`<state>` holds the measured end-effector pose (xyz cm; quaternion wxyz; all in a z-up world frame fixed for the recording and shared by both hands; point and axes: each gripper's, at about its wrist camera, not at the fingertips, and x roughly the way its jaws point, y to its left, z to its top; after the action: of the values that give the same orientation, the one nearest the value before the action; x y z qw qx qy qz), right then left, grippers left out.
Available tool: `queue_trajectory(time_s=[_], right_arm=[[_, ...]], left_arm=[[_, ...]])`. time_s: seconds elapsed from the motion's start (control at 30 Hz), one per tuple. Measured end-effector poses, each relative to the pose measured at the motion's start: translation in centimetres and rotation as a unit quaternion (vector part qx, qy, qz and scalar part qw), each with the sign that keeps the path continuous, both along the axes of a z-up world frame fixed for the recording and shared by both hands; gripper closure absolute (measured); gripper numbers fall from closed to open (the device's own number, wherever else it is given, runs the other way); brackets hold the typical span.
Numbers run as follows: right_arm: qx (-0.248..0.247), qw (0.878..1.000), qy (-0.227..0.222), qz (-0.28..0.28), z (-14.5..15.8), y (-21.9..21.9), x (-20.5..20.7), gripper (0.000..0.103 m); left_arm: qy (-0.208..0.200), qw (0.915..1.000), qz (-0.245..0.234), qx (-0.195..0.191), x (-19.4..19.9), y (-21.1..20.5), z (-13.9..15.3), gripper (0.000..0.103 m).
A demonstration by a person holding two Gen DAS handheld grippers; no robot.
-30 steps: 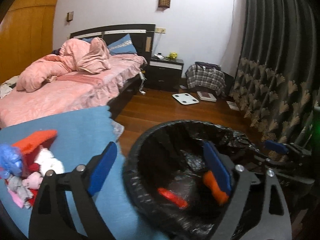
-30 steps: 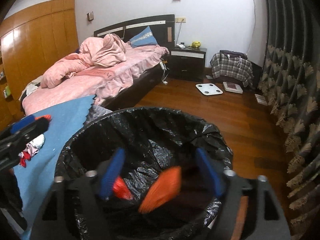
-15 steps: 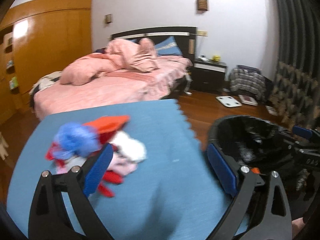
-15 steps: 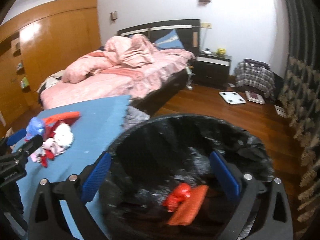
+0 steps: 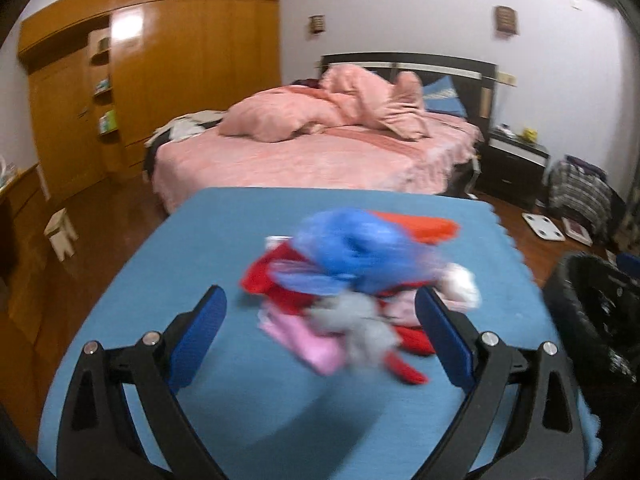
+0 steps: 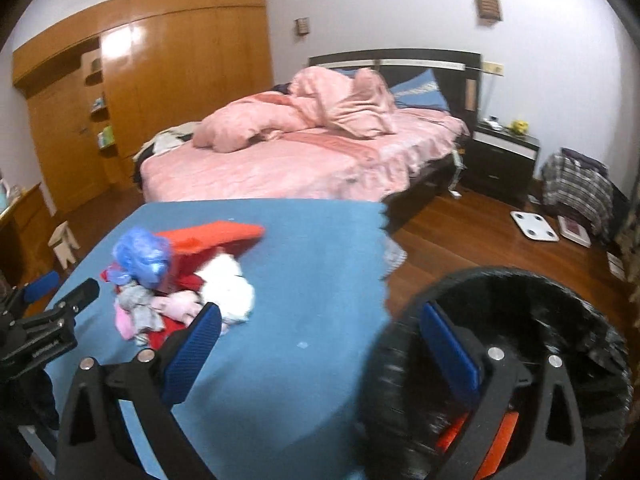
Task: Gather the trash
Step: 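Return to the pile and grasp the blue plastic bag with the left tool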
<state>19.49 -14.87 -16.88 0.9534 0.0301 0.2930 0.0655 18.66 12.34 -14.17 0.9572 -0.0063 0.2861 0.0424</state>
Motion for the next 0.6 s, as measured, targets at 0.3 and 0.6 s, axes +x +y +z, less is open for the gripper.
queue_trajectory(time_s=[0.3, 0.6], right_arm=[[-0.004, 0.998, 0.005, 0.058, -0.6, 6.3, 3.6, 0.007], [-0.011, 0.999, 0.023, 0.023, -1.5, 4.7, 6.1, 0.014]], left_arm=[[0.007, 0.9991, 0.038, -0.017, 2.1, 5.4, 0.6, 0.011], [0.01, 0.9991, -0.019, -0.037, 5.4, 1.9, 0.4, 0.011]])
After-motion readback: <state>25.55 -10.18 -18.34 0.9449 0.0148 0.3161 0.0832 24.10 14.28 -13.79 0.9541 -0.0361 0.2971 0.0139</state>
